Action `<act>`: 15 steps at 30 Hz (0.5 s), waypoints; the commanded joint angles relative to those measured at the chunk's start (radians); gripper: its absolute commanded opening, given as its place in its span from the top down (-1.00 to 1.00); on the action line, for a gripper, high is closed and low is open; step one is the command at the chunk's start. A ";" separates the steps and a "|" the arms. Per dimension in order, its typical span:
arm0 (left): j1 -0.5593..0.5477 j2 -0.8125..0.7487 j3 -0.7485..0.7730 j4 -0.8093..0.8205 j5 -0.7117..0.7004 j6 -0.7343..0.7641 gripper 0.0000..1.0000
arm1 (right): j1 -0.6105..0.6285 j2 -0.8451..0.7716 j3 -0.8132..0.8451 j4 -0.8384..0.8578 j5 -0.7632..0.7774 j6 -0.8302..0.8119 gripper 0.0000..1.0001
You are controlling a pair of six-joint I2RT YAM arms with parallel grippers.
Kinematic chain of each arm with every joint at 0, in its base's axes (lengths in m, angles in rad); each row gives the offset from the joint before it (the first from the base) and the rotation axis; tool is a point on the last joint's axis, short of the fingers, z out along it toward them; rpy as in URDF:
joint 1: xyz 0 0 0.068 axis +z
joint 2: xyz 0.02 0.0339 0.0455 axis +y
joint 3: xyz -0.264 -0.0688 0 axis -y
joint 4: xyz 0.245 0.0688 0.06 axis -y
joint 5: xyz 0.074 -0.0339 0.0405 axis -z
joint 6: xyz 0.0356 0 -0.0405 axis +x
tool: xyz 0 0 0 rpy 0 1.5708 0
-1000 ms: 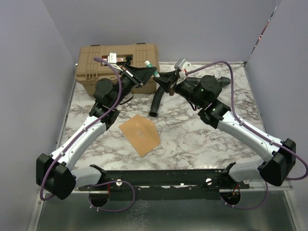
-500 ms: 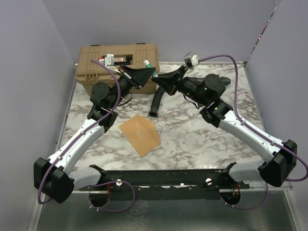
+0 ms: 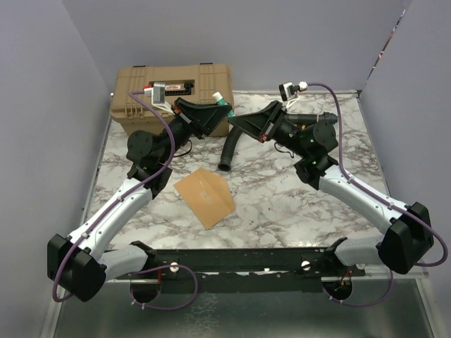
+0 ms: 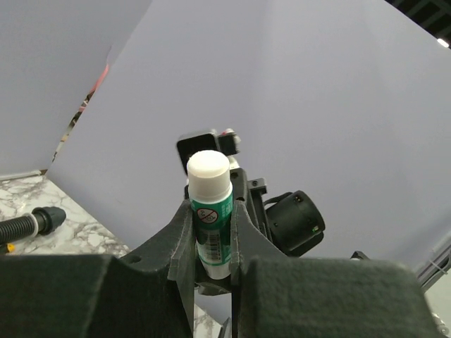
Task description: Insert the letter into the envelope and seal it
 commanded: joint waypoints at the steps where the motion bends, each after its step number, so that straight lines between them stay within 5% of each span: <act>1: 0.017 -0.028 -0.020 0.046 0.007 0.065 1.00 | -0.013 0.014 -0.017 0.265 0.061 0.420 0.99; 5: 0.017 -0.033 -0.025 0.052 0.001 0.059 1.00 | -0.004 0.064 -0.010 0.335 0.070 0.547 0.99; 7: 0.017 -0.035 -0.027 0.052 -0.012 0.048 1.00 | -0.002 0.056 -0.001 0.279 0.062 0.515 0.76; 9: 0.017 -0.038 -0.030 0.049 -0.029 0.034 1.00 | -0.002 0.027 0.008 0.187 0.057 0.402 0.21; 11: 0.017 -0.040 -0.031 0.032 -0.056 0.016 1.00 | -0.001 -0.015 0.023 0.071 0.066 0.219 -0.12; 15: 0.018 -0.023 0.024 -0.138 -0.108 0.015 1.00 | -0.001 -0.090 0.066 -0.147 0.135 -0.173 -0.28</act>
